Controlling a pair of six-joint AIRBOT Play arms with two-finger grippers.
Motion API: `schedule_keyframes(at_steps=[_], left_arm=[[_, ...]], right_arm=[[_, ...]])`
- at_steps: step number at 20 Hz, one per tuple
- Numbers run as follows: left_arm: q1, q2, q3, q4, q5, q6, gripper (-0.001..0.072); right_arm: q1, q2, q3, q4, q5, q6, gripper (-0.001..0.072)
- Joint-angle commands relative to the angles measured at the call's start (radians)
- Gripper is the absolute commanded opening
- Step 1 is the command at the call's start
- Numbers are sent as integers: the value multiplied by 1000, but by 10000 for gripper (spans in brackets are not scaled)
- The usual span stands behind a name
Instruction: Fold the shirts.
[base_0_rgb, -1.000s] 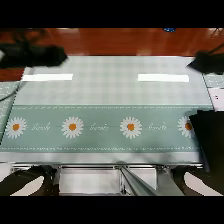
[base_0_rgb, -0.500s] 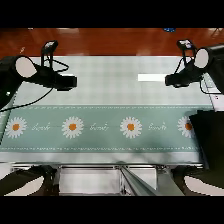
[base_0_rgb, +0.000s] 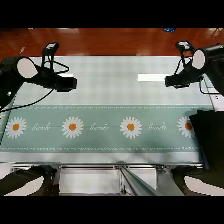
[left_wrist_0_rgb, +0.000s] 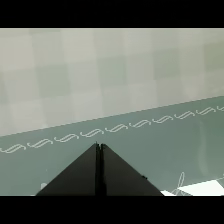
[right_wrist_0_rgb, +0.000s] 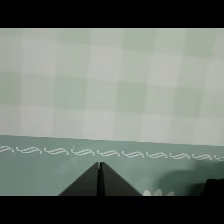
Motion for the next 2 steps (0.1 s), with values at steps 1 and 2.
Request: schedule_keyframes(at_steps=[1,2], left_arm=[[0,-1,0,0,-1,1,20],[0,-1,0,0,-1,1,21]], right_arm=[[1,-1,0,-3,1,2,24],[1,-1,0,-3,1,2,24]])
